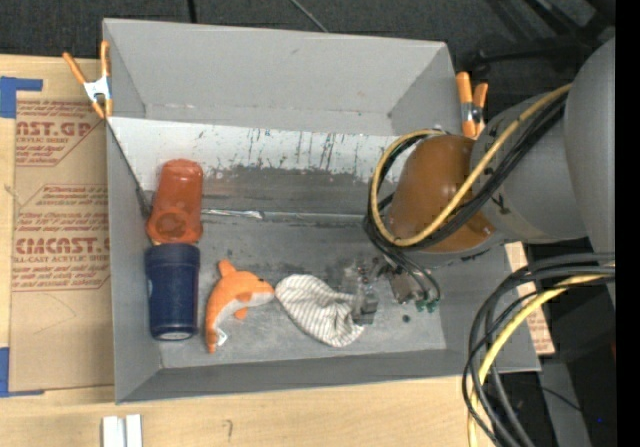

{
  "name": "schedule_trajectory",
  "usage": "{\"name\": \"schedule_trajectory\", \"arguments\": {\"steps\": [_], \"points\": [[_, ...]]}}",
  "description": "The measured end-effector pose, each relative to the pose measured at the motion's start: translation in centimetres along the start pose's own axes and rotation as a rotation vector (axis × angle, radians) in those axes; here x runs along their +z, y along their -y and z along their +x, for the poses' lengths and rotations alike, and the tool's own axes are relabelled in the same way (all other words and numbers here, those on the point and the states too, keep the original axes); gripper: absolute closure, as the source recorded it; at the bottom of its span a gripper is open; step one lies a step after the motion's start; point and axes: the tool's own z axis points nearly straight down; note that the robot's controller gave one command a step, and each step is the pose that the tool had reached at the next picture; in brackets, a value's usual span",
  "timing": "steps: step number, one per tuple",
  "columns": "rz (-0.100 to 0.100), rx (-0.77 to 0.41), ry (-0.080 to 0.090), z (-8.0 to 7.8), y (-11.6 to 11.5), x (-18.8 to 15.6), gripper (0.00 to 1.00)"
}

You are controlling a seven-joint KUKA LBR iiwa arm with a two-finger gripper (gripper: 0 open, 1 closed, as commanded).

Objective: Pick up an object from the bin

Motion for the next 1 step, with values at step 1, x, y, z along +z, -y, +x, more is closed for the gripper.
{"name": "schedule_trajectory", "arguments": {"steps": [1], "points": [[0.0,0.043,0.001,-0.07,-0.38,-15.14,1.0]]}}
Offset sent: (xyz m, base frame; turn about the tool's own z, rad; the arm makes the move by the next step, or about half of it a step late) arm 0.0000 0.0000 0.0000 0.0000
